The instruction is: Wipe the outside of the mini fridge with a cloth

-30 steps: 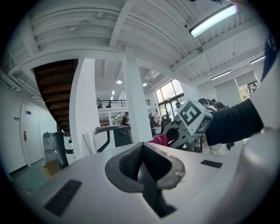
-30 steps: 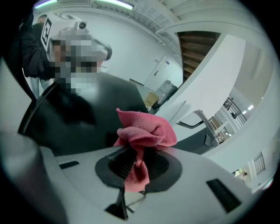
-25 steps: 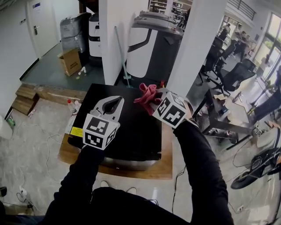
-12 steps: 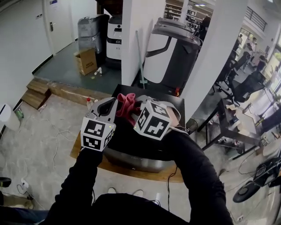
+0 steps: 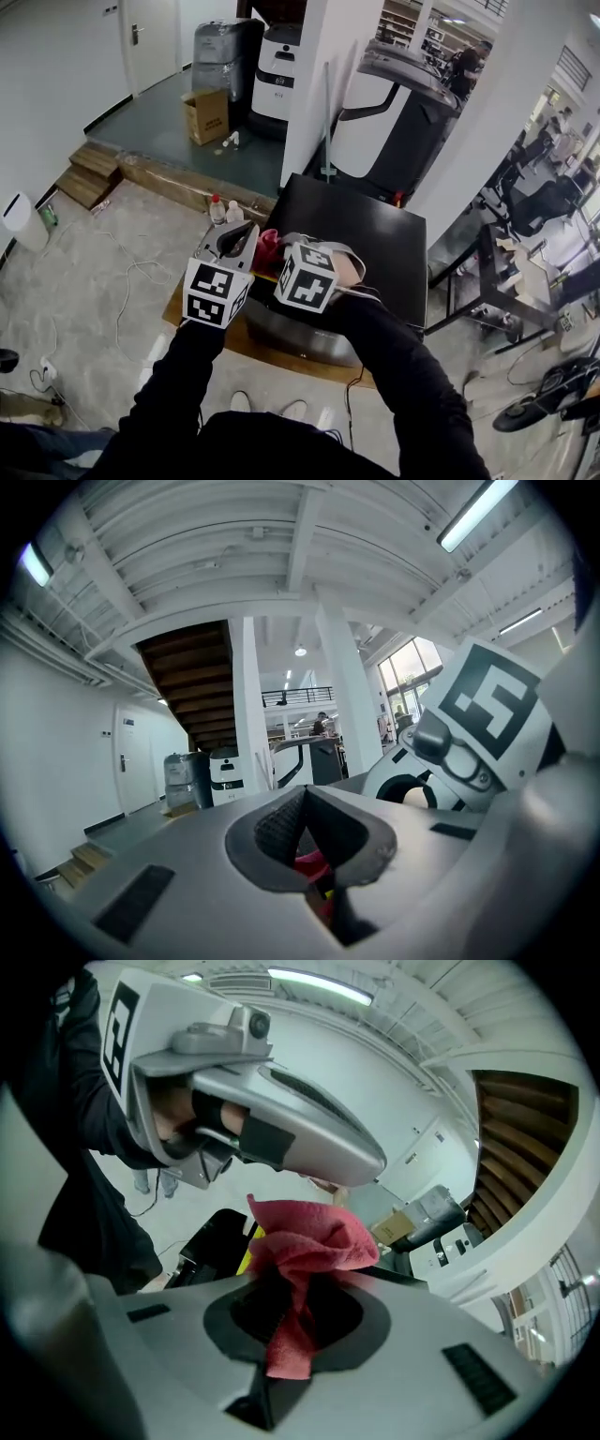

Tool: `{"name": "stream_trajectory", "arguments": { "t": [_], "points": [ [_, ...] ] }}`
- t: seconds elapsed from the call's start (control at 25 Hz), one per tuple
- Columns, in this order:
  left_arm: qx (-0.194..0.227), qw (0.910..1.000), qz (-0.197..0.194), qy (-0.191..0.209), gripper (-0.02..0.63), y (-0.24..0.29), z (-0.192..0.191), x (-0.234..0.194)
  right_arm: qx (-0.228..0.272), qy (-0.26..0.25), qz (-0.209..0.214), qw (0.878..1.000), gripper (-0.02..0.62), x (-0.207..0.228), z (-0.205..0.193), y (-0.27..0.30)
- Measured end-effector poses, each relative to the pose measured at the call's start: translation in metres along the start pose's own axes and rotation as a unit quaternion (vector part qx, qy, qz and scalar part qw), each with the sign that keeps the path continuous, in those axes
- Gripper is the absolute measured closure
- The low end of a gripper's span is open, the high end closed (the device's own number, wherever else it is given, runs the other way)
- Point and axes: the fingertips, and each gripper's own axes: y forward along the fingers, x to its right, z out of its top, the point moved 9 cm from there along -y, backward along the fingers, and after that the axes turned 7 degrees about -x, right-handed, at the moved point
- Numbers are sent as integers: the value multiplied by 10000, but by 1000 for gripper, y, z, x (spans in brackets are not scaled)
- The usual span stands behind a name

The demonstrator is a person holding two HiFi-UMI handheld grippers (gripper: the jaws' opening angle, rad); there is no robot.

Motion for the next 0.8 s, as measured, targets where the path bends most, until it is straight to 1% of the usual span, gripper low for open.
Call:
{"name": "stream_trajectory", "arguments": {
  "t": [0.24, 0.4, 0.56, 0.8],
  "points": [
    [43, 9992, -400, 41, 600, 3, -6, 20, -89, -17, -224, 9997, 537, -9, -6, -1],
    [37, 9968, -787, 147, 600, 14, -3, 46, -214, 205, -307, 9991, 537, -12, -30, -12],
    [120, 9925, -1191, 232, 600, 30, 10, 80, -450, 547, -397, 9967, 537, -14, -72, -34],
    [247, 9813, -1880, 332, 600, 58, 33, 149, -833, 1108, -605, 9885, 537, -24, -153, -74]
  ]
}}
